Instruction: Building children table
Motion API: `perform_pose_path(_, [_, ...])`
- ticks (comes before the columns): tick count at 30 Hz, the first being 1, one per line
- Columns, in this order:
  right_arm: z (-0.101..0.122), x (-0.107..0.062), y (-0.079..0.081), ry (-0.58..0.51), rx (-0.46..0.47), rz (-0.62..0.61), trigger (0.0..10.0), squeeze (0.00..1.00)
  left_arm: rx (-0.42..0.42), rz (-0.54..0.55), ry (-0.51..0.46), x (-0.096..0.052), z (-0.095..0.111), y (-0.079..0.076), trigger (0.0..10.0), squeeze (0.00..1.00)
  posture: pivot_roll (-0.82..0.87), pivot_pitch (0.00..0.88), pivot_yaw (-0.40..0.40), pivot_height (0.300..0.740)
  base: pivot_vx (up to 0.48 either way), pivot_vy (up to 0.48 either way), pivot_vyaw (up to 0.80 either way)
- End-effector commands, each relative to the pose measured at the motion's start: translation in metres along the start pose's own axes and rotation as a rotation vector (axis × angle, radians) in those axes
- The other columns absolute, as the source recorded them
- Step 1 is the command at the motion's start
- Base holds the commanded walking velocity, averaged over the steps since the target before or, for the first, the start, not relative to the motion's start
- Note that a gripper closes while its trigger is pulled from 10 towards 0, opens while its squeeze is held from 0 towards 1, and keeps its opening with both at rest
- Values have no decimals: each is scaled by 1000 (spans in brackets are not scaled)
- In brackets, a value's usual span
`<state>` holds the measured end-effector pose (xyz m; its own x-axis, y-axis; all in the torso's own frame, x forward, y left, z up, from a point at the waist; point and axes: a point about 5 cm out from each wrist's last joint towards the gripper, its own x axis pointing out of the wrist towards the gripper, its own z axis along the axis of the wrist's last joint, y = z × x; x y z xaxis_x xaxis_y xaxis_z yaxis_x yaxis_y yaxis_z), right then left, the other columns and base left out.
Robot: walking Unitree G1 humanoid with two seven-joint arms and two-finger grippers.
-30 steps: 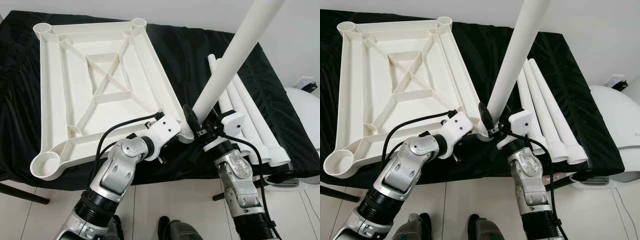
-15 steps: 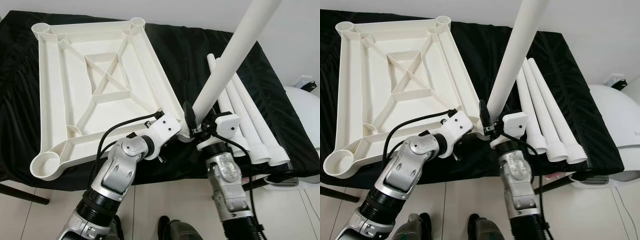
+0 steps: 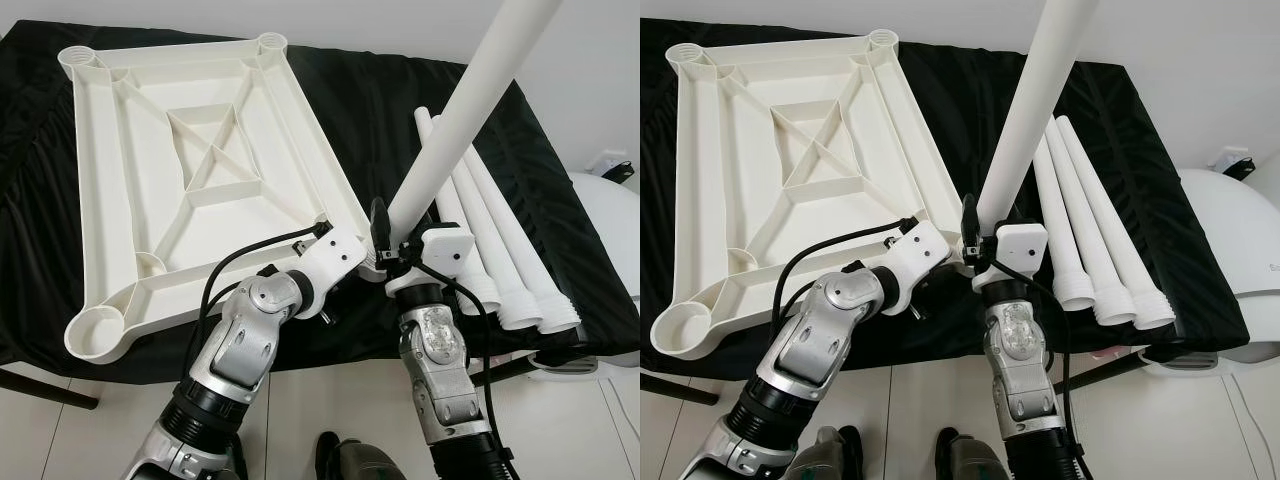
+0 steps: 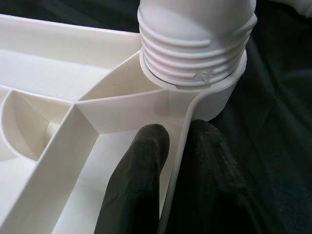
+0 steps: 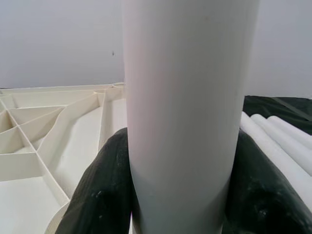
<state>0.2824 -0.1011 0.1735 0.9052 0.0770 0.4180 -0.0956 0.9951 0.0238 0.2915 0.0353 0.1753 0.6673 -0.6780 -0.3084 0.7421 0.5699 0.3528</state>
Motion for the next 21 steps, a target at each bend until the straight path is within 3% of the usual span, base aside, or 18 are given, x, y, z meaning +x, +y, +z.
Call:
perform_pose_path(1, [-50,-24,-13,302,-22,-101,10000,12,21,175,-35,0,7,7,10000,0,-56,173,-68,740,0,0,0])
perform_pose_path(5, [-49,-25,-4,304,-28,-166,10000,31,21,172,-35,0,7,6,10000,0,-53,162,-73,740,0,0,0])
perform_pose_path(21, [-48,-28,-13,308,-22,-210,10000,24,24,173,-35,-1,6,6,10000,0,-55,168,-67,740,0,0,0])
